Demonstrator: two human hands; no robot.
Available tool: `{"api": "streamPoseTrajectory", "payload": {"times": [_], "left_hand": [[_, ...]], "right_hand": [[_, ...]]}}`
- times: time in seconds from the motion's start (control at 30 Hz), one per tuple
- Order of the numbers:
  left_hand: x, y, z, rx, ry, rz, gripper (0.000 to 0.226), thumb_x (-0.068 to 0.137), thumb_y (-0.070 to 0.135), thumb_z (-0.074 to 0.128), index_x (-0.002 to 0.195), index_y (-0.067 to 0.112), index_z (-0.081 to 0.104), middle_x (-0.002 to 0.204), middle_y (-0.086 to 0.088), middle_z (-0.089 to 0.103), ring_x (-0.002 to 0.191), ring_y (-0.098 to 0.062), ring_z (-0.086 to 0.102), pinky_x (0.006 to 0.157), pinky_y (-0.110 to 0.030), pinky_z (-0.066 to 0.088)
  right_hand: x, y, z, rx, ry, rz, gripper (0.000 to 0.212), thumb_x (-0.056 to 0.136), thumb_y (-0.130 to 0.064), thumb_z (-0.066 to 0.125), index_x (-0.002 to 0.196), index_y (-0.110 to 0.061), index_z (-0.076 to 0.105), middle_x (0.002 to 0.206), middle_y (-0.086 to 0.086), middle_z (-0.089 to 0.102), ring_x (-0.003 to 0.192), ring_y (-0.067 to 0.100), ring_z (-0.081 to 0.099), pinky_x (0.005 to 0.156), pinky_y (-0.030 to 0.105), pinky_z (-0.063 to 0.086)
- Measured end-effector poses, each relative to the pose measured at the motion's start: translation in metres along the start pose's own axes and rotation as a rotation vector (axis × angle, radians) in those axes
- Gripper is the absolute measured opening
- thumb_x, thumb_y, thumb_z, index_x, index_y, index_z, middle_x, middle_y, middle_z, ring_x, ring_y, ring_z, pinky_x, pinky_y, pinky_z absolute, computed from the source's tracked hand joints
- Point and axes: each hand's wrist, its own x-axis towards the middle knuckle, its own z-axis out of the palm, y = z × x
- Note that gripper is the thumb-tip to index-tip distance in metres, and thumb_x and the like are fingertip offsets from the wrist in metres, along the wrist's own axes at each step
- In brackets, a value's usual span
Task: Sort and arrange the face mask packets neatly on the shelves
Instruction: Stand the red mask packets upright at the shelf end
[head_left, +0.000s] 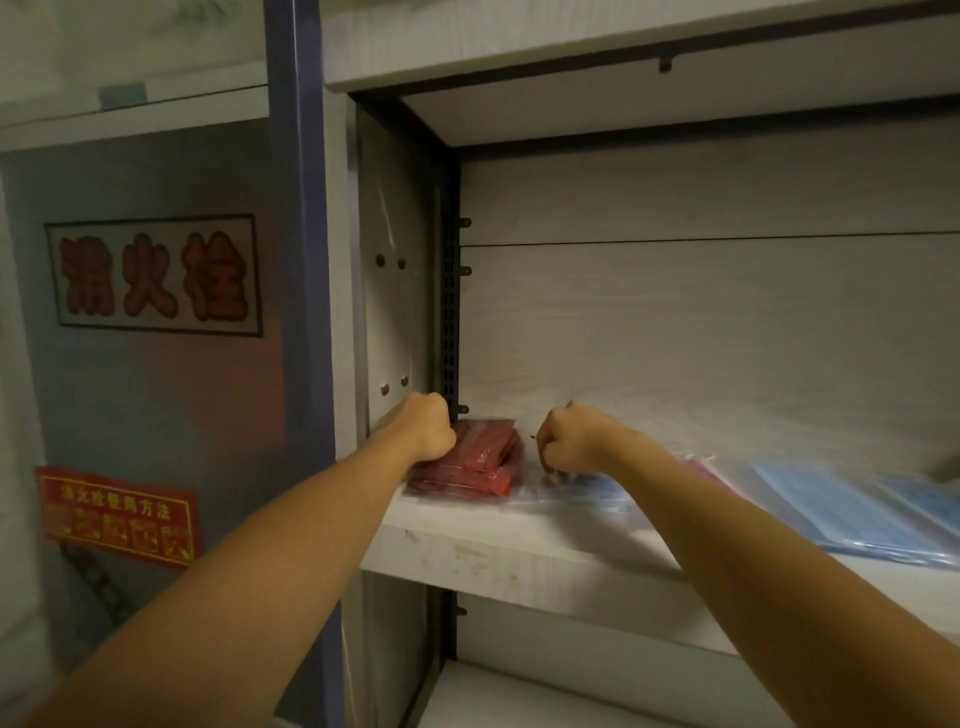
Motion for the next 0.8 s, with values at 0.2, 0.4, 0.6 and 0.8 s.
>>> {"api": "streamPoseTrajectory", "payload": {"times": [0.2, 0.4, 0.6, 0.8], "left_hand": [[0.009, -0.001, 0.005, -0.088, -0.181, -0.094, 0.021, 0.095, 0.027, 0.059, 0.104, 0.009, 0.058, 0.104, -0.009, 0.056, 0.096, -0.026, 0.057, 0.081, -0.032, 0.049], [0.014, -0.005, 0.003, -0.21, -0.228, -0.175, 0.045, 0.092, 0.03, 0.066, 0.129, 0.006, 0.053, 0.116, -0.009, 0.052, 0.114, -0.029, 0.056, 0.097, -0.036, 0.05], [0.017, -0.003, -0.002, -0.42, -0.26, -0.251, 0.052, 0.089, 0.023, 0.07, 0.132, 0.006, 0.047, 0.122, -0.013, 0.054, 0.11, -0.028, 0.057, 0.091, -0.037, 0.05], [0.013, 0.003, -0.01, -0.537, -0.419, -0.42, 0.029, 0.09, 0.006, 0.064, 0.119, 0.001, 0.061, 0.116, -0.021, 0.059, 0.103, -0.037, 0.061, 0.092, -0.044, 0.051]], "right_hand": [[0.01, -0.006, -0.005, -0.033, -0.03, 0.142, 0.023, 0.081, -0.014, 0.051, 0.073, -0.01, 0.071, 0.088, 0.009, 0.075, 0.089, 0.026, 0.068, 0.081, 0.038, 0.06], [0.031, -0.02, 0.009, 0.333, 0.072, 0.257, 0.025, 0.087, -0.01, 0.052, 0.083, 0.001, 0.074, 0.082, 0.016, 0.076, 0.071, 0.027, 0.072, 0.071, 0.035, 0.062], [0.046, -0.032, 0.023, 0.603, 0.04, 0.391, 0.025, 0.091, -0.023, 0.066, 0.1, -0.001, 0.06, 0.103, 0.021, 0.071, 0.095, 0.035, 0.071, 0.087, 0.049, 0.06], [0.041, -0.048, 0.013, 0.779, -0.091, 0.442, 0.032, 0.084, -0.015, 0.079, 0.093, -0.002, 0.051, 0.1, 0.024, 0.073, 0.089, 0.035, 0.075, 0.08, 0.045, 0.061]]}}
